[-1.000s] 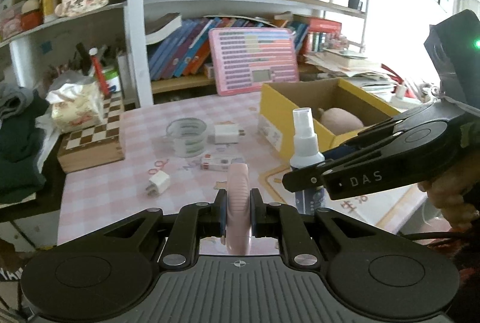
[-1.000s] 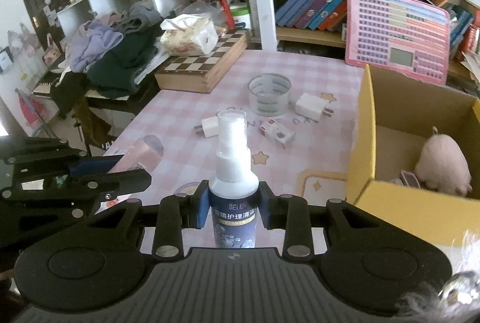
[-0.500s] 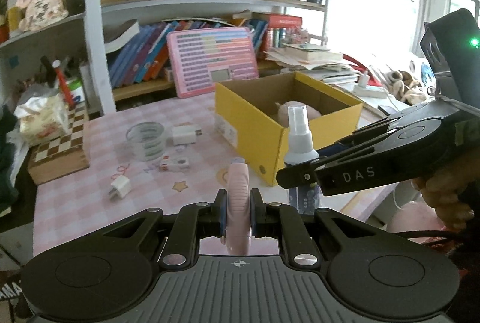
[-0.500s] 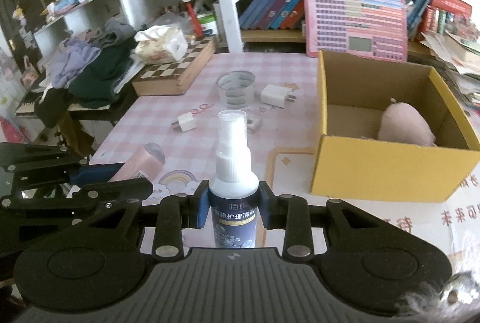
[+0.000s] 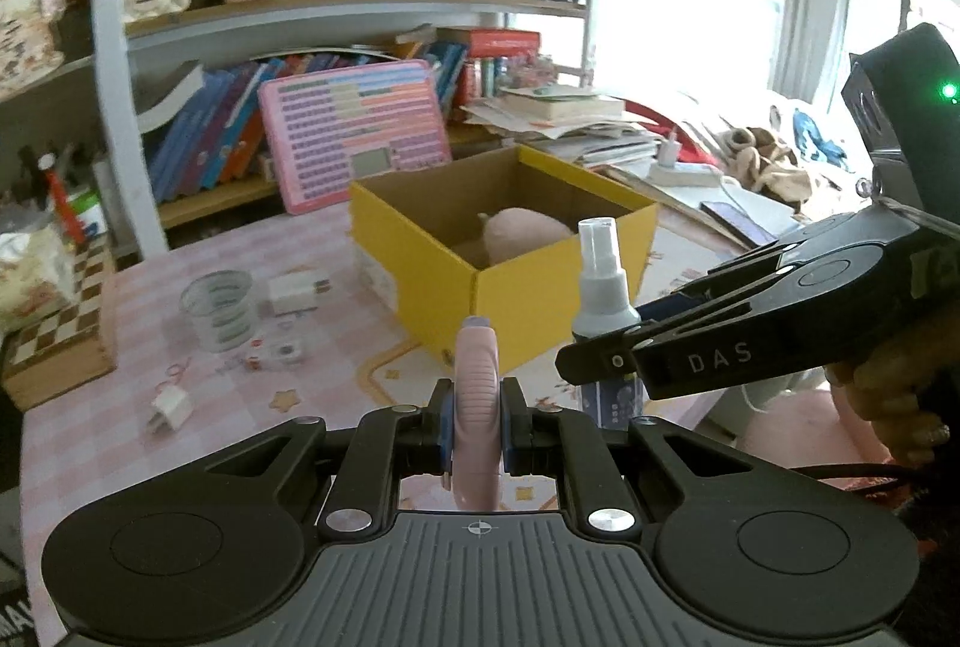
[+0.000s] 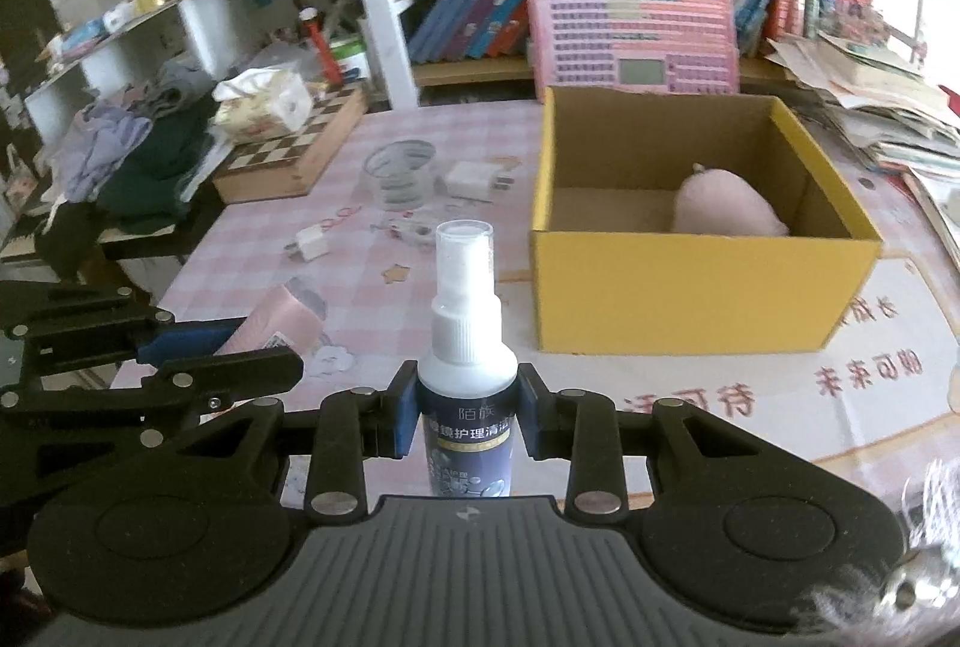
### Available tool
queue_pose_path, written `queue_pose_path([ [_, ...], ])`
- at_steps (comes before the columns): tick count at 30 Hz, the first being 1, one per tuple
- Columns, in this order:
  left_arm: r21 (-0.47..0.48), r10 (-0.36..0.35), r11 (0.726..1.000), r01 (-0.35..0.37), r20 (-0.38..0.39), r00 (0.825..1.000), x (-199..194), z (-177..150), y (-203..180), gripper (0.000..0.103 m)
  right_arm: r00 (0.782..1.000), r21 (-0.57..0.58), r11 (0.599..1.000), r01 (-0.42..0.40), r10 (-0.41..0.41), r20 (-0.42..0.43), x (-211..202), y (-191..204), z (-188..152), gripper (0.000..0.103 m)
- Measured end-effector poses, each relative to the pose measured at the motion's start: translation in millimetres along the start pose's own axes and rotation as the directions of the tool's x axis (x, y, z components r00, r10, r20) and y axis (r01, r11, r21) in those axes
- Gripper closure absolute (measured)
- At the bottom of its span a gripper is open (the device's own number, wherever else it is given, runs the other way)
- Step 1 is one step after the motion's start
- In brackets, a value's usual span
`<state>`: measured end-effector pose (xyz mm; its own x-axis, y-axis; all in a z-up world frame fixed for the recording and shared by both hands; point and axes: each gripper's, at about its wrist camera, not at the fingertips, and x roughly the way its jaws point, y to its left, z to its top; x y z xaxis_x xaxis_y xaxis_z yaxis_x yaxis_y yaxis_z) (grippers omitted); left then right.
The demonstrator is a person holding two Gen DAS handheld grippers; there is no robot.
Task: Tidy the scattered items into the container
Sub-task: 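Carry spray bottle in right gripper while left gripper carries pink tube to box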
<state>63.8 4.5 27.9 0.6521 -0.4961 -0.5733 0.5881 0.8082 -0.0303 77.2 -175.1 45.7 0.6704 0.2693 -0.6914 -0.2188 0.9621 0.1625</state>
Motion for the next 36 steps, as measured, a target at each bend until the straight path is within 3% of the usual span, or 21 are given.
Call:
queue_pose_path([
  [19, 0.079, -0.069, 0.994, 0.069, -0.011, 0.998, 52, 41, -46, 0.089, 0.998, 0.097, 0.993, 0.060, -0.061, 0.008, -13, -81, 6, 0.072],
  [27, 0.089, -0.033, 0.996, 0.031, 0.023, 0.999, 75, 70, -54, 0.089, 0.998, 0.073, 0.997, 0.034, -0.038, 0.054, -12, -113, 38, 0.072],
  [36, 0.071, 0.062, 0.995, -0.066, 0.057, 0.996, 111, 109, -46, 0.089, 0.989, -0.023, 0.999, -0.041, 0.044, 0.139, 1, -142, 99, 0.072],
])
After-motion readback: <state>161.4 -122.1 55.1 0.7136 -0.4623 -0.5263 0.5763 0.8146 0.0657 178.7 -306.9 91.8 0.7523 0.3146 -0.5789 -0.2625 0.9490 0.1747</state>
